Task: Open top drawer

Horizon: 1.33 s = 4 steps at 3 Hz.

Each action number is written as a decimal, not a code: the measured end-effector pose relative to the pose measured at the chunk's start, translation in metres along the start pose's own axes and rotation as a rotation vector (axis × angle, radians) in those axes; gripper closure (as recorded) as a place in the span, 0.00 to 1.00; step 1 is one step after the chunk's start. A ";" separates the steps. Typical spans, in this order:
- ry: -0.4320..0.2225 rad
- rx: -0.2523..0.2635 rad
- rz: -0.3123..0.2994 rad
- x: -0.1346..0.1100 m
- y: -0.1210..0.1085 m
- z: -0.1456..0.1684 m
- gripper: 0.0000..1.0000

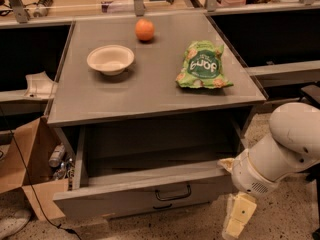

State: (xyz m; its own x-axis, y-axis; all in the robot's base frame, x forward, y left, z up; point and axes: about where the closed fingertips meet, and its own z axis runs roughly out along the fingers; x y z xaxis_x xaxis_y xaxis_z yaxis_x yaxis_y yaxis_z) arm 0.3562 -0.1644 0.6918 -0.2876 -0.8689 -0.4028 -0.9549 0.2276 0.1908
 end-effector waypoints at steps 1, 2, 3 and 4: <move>0.000 -0.007 0.000 0.001 0.003 0.003 0.00; -0.006 -0.031 0.005 0.007 0.015 0.005 0.00; -0.028 -0.041 0.004 0.015 0.039 -0.006 0.00; -0.044 -0.031 0.008 0.021 0.054 -0.019 0.00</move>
Offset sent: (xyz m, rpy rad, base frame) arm -0.0310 -0.0031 -0.0087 0.0325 0.0545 0.0070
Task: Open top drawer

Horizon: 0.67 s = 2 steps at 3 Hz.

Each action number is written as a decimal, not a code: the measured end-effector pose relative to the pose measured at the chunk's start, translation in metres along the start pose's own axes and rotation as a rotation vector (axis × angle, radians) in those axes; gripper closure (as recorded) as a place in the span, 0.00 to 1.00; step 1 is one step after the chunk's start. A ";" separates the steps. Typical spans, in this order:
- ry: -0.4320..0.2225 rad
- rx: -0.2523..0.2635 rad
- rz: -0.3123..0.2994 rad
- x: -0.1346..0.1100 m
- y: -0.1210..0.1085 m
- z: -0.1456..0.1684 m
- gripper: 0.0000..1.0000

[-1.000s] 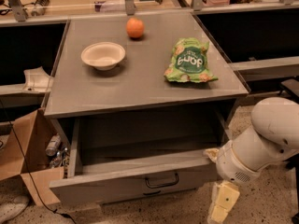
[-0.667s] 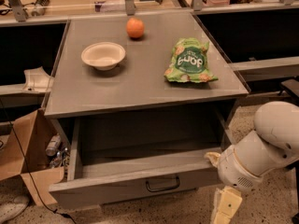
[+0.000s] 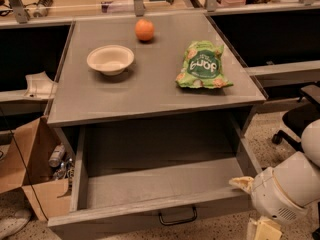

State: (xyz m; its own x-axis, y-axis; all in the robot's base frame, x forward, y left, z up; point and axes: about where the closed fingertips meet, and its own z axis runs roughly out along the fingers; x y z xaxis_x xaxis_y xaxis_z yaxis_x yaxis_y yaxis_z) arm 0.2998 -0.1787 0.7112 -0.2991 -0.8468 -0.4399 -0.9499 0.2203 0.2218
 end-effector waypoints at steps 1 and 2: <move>-0.031 0.019 0.029 0.022 0.037 -0.025 0.00; -0.031 0.019 0.029 0.023 0.038 -0.025 0.00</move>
Offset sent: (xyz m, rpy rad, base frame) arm -0.0628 -0.0388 0.0281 0.0375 -0.0067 -0.0731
